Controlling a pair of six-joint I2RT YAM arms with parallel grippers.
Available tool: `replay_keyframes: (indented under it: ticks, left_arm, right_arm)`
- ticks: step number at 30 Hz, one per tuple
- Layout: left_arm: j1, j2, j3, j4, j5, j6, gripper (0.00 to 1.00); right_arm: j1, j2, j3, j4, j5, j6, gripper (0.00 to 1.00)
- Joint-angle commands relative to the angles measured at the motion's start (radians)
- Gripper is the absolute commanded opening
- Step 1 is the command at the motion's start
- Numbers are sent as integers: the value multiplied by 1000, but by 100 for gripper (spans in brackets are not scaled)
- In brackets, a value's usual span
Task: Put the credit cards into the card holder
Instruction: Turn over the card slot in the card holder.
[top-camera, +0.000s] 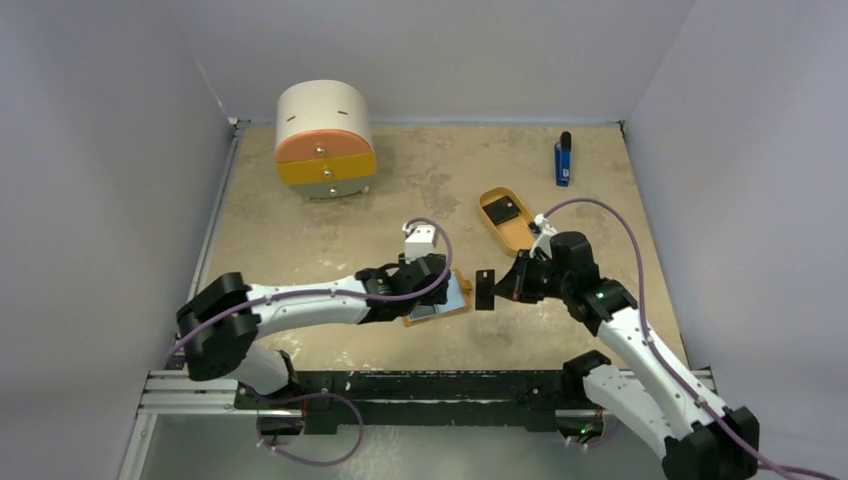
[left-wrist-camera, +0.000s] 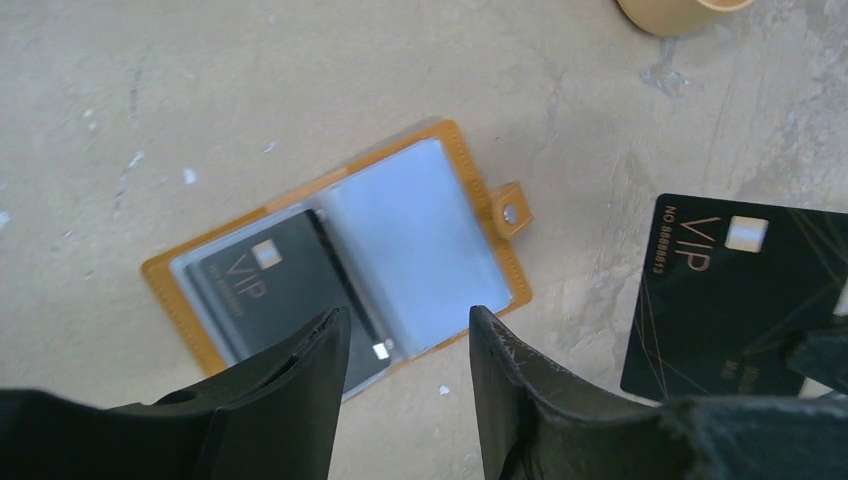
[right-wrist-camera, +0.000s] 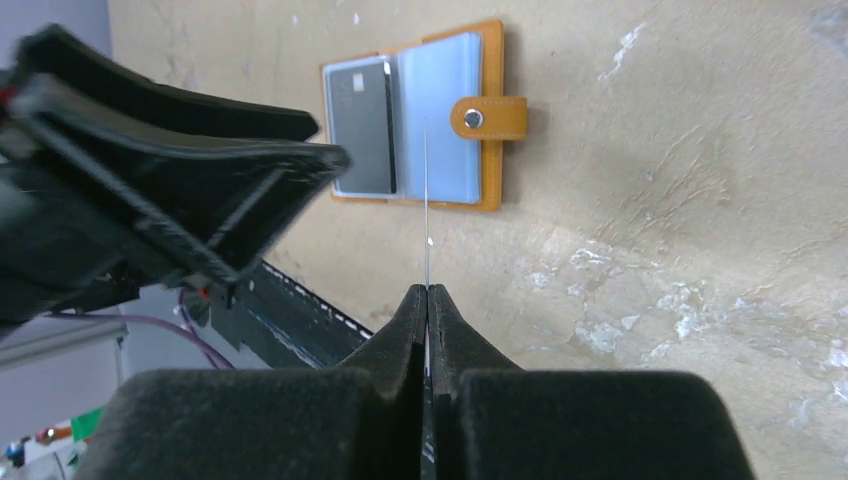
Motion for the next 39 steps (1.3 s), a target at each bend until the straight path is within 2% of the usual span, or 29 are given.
replay_keyframes:
  ticks: [1,12,16,21,32,36,39]
  left_arm:
    - [-12,116,124,6,32,98,46]
    - [-19,327,244,12,69,140,43]
    - [-19,363,262,4,67,146,46]
    - [-24,383,254,0,61,148,45]
    - [-35,402,181,-4,48,143,23]
    - [-35,382,137,8,41,137,12]
    - [-35,361,105,14,34,133,2]
  right_arm:
    - [1,-96,7,-36,102,62,0]
    - [1,-173,-6,-107,83,70,0]
    - [1,-177,-7,-118,80,73,0]
    - [1,-167,-3,-114,85,73,0]
    - [1,-157,7,-113,98,61,0]
    - [1,-146,8,-82,111,52,0]
    - [1,-120,-1,-60,41,42,0]
